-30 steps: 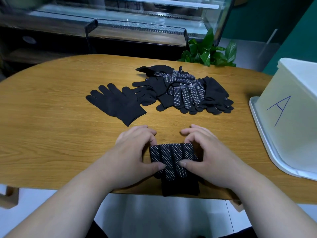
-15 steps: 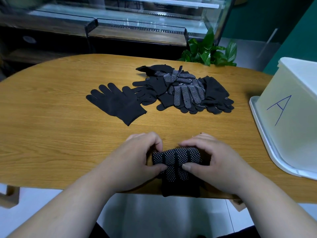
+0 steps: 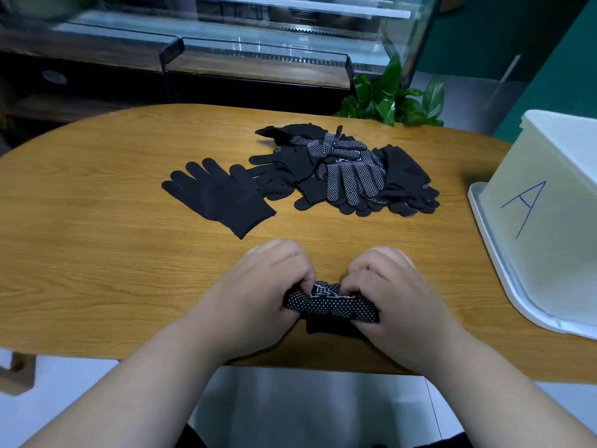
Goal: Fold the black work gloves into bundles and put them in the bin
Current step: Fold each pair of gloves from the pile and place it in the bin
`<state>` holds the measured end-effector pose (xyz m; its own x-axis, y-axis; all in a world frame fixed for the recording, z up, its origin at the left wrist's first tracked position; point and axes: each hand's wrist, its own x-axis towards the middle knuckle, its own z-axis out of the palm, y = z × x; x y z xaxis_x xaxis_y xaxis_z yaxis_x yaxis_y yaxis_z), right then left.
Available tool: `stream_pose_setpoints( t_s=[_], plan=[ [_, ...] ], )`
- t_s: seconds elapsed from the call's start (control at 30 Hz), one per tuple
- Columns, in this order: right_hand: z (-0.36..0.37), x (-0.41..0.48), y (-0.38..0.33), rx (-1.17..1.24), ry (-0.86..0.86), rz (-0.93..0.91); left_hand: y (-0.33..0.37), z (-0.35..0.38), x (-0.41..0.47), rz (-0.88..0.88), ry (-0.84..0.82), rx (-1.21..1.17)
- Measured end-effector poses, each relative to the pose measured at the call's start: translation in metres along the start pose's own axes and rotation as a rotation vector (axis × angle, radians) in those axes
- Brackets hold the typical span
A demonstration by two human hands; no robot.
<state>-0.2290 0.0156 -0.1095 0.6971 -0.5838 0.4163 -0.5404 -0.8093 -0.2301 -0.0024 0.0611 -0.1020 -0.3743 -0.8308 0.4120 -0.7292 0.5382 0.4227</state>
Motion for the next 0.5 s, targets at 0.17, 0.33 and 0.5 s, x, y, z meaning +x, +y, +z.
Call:
stream_pose_setpoints(
  t_s=[0.17,0.33,0.5],
  plan=[
    [0.001,-0.001,0.001,0.014,-0.001,0.026,0.004,-0.010,-0.009,-0.010,-0.056,-0.056],
    [0.001,-0.001,0.001,0.032,-0.001,0.051,0.003,-0.004,-0.008,0.015,-0.075,0.032],
    [0.000,-0.001,-0.002,0.098,0.026,0.072,-0.003,0.003,-0.007,-0.001,-0.052,0.094]
  ],
)
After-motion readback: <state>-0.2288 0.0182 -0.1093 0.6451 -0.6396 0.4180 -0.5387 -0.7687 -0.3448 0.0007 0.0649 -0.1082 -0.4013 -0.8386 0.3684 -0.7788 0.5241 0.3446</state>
